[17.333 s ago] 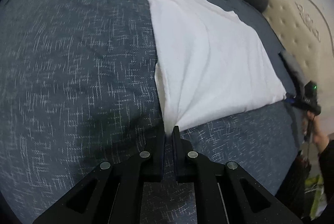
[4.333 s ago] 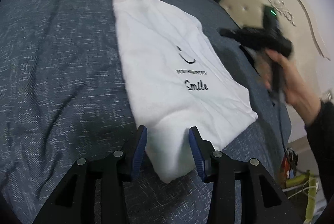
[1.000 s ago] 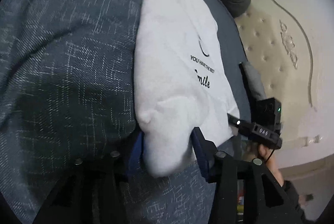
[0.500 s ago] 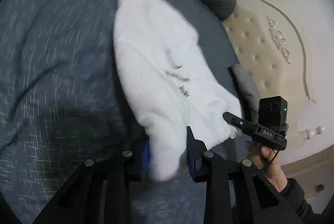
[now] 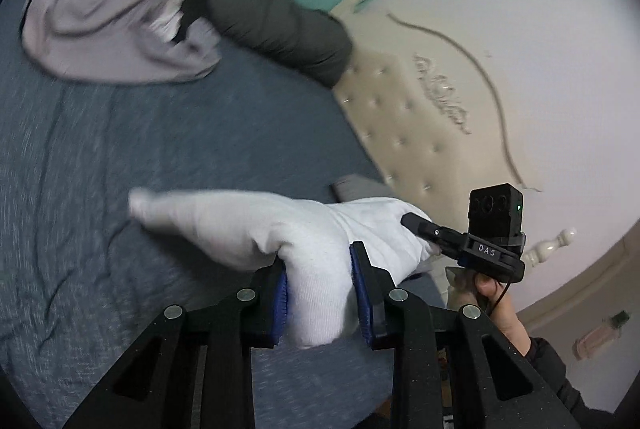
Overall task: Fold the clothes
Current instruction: 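Lift the folded shirt off the bed with both grippers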
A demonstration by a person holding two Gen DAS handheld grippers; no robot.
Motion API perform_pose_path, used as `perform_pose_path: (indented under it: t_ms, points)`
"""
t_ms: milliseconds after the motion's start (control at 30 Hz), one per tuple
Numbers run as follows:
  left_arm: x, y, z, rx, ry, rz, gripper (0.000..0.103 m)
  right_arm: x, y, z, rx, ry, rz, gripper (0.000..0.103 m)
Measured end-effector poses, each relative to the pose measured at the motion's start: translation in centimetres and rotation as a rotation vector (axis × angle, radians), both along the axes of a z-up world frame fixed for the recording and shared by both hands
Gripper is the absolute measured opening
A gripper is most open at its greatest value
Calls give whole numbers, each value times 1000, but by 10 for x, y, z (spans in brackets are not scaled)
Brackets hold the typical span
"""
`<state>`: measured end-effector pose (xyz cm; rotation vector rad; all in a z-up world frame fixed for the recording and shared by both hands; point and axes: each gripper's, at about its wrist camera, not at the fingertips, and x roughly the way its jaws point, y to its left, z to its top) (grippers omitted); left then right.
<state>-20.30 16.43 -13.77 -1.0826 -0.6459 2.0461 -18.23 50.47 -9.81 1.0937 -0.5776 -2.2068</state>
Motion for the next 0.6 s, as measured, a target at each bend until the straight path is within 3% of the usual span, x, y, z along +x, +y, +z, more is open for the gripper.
perform_pose_path:
  t_ms: [100,267,600]
  points:
    - [6,19,34,0,46,-23,30,10,16,38,8,41,-19,10]
    - [15,49,70,8,90,-57,30,28,41,75,20,79,-45,10]
    - [31,113,105,-10,129,-109,30,45,91,94,43,96,-90,10]
